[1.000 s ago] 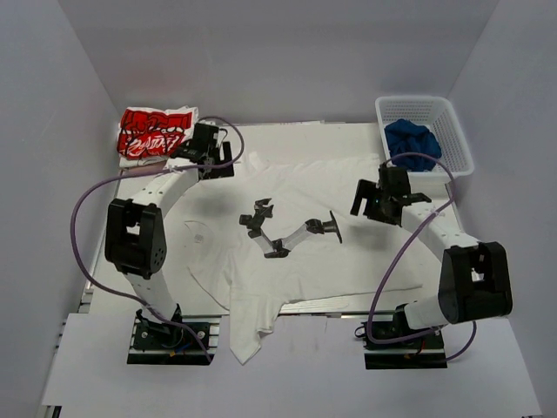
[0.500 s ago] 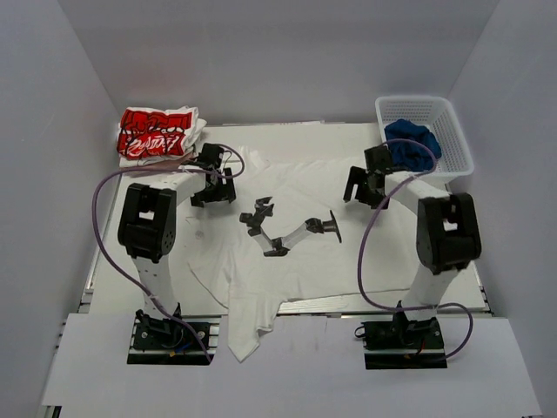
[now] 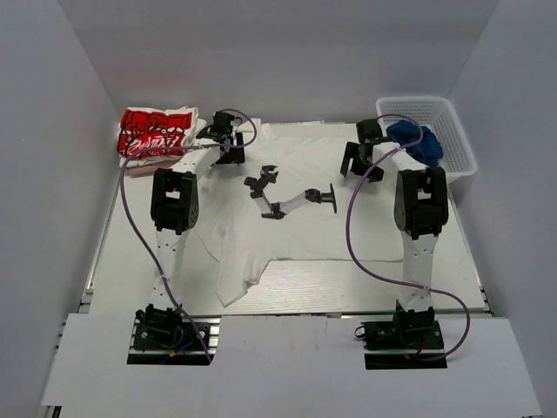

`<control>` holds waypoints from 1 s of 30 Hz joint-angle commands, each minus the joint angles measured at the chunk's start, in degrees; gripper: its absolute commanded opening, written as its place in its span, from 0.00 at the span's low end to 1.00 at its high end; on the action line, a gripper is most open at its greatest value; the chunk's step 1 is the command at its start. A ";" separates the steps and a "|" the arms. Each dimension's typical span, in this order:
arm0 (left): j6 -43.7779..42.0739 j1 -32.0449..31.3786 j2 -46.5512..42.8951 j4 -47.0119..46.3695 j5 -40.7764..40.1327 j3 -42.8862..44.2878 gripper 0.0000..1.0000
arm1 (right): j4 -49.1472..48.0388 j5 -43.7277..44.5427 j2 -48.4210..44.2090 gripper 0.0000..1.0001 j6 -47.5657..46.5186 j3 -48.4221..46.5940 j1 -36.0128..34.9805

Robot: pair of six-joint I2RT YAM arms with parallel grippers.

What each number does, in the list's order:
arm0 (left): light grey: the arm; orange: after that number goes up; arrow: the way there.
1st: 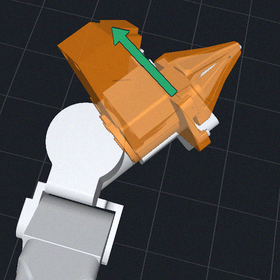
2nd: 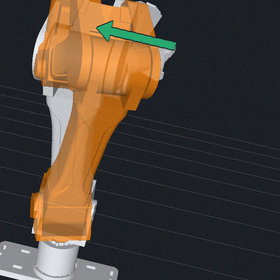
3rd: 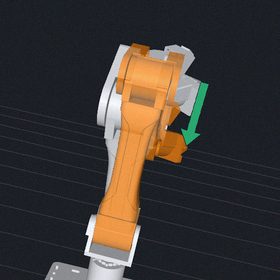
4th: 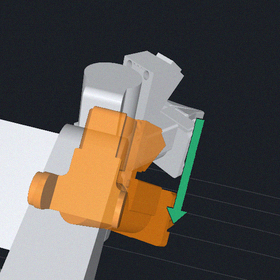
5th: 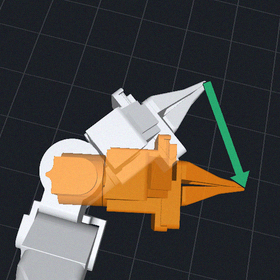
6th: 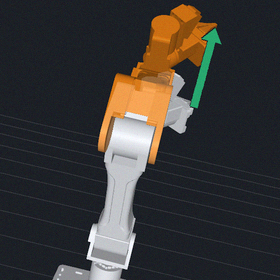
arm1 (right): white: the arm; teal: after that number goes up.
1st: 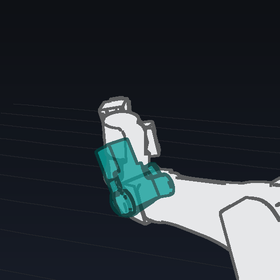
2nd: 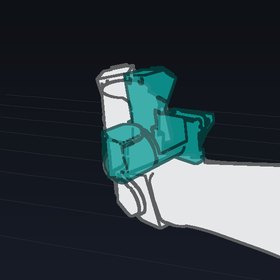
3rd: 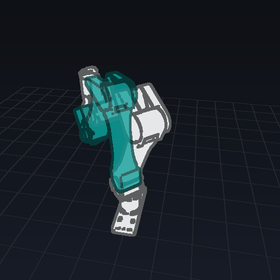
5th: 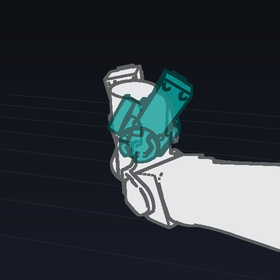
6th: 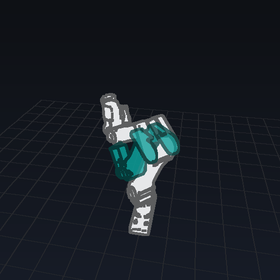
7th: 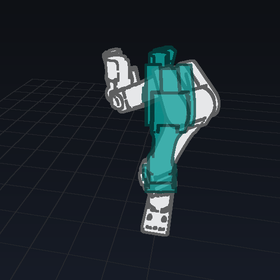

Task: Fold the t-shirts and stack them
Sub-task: Flatten out the tshirt

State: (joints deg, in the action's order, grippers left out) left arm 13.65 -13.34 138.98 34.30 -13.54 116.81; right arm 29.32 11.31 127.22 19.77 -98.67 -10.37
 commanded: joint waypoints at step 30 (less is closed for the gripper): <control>20.72 -1.69 -61.90 -23.30 23.80 -76.46 1.00 | -24.04 -19.14 -36.95 0.90 -0.45 45.13 -31.99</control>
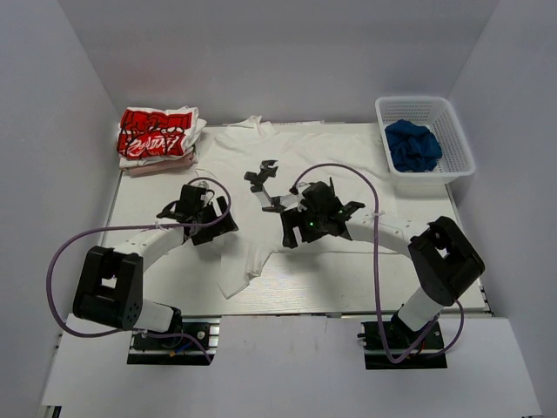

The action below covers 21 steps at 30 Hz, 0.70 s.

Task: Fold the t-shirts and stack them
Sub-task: Flatten out the tshirt

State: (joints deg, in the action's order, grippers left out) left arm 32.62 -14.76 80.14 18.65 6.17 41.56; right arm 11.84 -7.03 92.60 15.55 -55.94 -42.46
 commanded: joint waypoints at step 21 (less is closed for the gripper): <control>4.38 0.97 6.59 14.82 -26.02 5.98 1.00 | -4.10 9.05 -11.29 0.90 10.64 22.72 8.27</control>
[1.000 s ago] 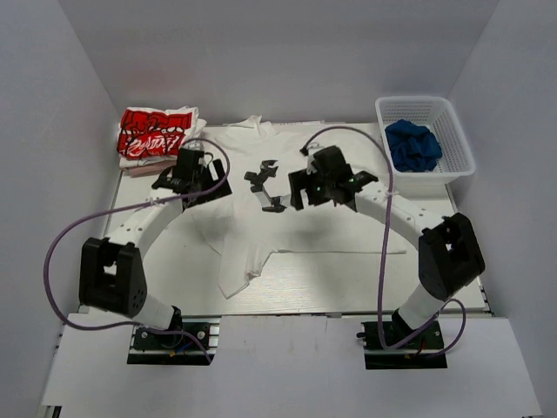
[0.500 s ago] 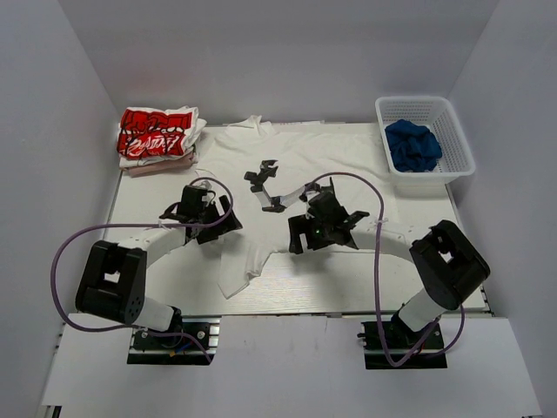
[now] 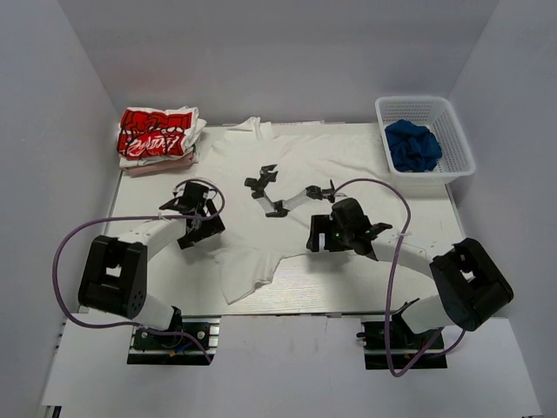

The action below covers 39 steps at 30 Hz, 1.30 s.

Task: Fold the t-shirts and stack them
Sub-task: Flatten out the tshirt, then grap the side of the flattened tshirt closest away from the robot with both arms

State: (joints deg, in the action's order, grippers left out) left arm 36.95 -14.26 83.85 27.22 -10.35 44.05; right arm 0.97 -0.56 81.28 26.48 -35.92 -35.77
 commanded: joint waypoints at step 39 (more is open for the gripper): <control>18.33 -30.04 -13.74 11.10 19.41 -14.79 0.88 | 19.33 19.90 -17.47 0.90 8.59 0.15 28.99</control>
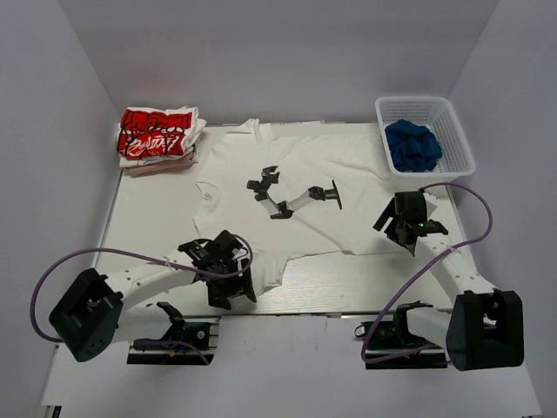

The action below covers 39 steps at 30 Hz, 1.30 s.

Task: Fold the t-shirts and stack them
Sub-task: Grap the side of the flattened tshirt closest away from the robot with both arms

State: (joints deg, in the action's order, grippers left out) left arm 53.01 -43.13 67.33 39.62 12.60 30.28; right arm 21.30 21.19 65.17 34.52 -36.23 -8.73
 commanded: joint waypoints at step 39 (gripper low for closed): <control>7.81 -1.16 -0.96 25.34 -15.85 8.74 0.00 | 2.50 -16.26 -6.34 0.13 0.98 13.28 12.86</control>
State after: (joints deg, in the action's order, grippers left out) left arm 60.16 -44.27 68.10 63.40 -2.44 37.41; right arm 17.61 6.81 62.92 34.30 -25.50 4.05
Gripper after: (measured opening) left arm 0.029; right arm 0.210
